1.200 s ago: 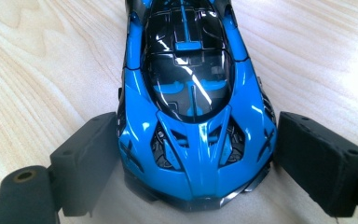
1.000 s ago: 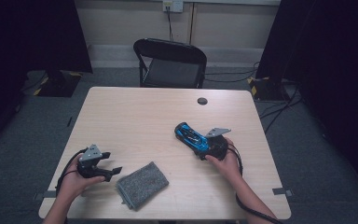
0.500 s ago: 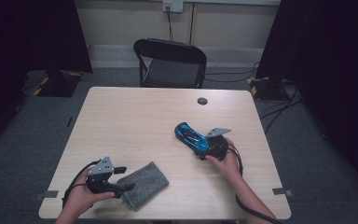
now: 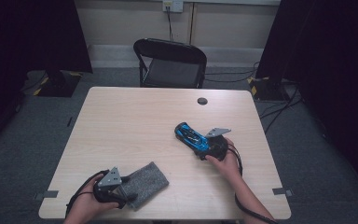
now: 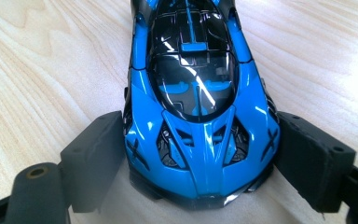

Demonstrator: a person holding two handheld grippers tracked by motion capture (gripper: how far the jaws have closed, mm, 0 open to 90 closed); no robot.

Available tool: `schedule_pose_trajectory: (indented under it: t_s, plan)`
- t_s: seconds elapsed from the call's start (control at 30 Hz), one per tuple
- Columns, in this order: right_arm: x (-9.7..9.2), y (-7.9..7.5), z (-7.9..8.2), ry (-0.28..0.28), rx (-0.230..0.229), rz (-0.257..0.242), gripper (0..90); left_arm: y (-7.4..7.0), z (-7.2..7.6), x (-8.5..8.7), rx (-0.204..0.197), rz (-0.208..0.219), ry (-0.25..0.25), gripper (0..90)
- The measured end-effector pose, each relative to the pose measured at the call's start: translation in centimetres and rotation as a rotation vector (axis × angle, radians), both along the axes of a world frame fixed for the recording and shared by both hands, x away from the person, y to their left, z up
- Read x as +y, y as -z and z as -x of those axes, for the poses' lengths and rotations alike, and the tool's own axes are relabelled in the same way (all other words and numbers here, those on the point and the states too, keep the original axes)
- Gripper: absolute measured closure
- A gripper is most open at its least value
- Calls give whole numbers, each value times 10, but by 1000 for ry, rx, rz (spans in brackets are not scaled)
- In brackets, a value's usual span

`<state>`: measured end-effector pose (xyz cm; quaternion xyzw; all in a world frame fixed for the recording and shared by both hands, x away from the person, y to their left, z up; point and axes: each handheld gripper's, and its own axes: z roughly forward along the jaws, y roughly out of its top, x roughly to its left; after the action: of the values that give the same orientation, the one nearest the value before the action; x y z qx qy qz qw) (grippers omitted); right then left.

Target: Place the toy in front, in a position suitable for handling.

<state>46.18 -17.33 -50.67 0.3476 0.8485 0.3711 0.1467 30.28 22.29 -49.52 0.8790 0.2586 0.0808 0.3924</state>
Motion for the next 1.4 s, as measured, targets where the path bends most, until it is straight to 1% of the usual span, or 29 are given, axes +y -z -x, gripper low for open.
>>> schedule_pose_trajectory:
  t_s: [0.1, 0.13, 0.17, 0.2, 0.23, 0.3, 0.33, 0.4, 0.43, 0.47, 0.57, 0.6, 0.63, 0.7, 0.8, 0.97, 1.07, 1.1, 1.2, 1.4]
  plan:
    - [0, 0, 0, 0, 0, 0, 187, -1, 0, -1, -4, -12, -13, 341]
    - [0, 0, 0, 0, 0, 0, 187, -1, -2, 0, -5, -13, -15, 372]
    - [0, 0, 0, 0, 0, 0, 187, -1, -2, 0, -5, -13, -15, 456]
    - [0, 0, 0, 0, 0, 0, 187, -1, -2, 1, -4, -9, -18, 456]
    - [0, 0, 0, 0, 0, 0, 187, -1, -4, 2, -3, -1, -26, 508]
    - [0, 0, 0, 0, 0, 0, 187, -2, -7, 3, 9, 5, -30, 571]
    - [0, 0, 0, 0, 0, 0, 187, -3, -9, 2, 9, -3, -27, 601]
    - [0, 0, 0, 0, 0, 0, 187, -5, -11, 0, 29, -11, -42, 640]
    - [0, 0, 0, 0, 0, 0, 187, -5, -11, 0, 29, -11, -42, 661]
    - [0, 0, 0, 0, 0, 0, 187, -7, -13, -3, 46, -17, -45, 679]
    - [0, 0, 0, 0, 0, 0, 187, -9, -17, -4, 60, -16, -42, 699]
    - [0, 0, 0, 0, 0, -1, 187, -11, -19, -5, 54, -21, -41, 707]
    - [0, 0, 0, 0, 0, -1, 187, -13, -21, -6, 40, -32, -37, 710]
    - [0, 0, 0, 0, 0, -1, 187, -16, -25, -8, 31, -36, -42, 713]
    - [0, 0, 0, 0, 0, -1, 187, -20, -32, -13, 24, -21, -49, 719]
    - [0, 0, 0, 0, 0, 0, 187, -28, -44, -30, 7, 22, -35, 720]
    - [0, 0, 0, 0, 0, -1, 187, -30, -50, -39, 8, 32, -16, 719]
    - [0, 0, 0, 0, 0, 0, 187, -30, -52, -41, 18, 41, -13, 719]
    - [0, 0, 0, 0, 0, -1, 187, -30, -57, -45, 22, 48, -7, 719]
    - [0, 0, 0, 0, 0, -1, 187, -33, -61, -45, 21, 60, -13, 719]
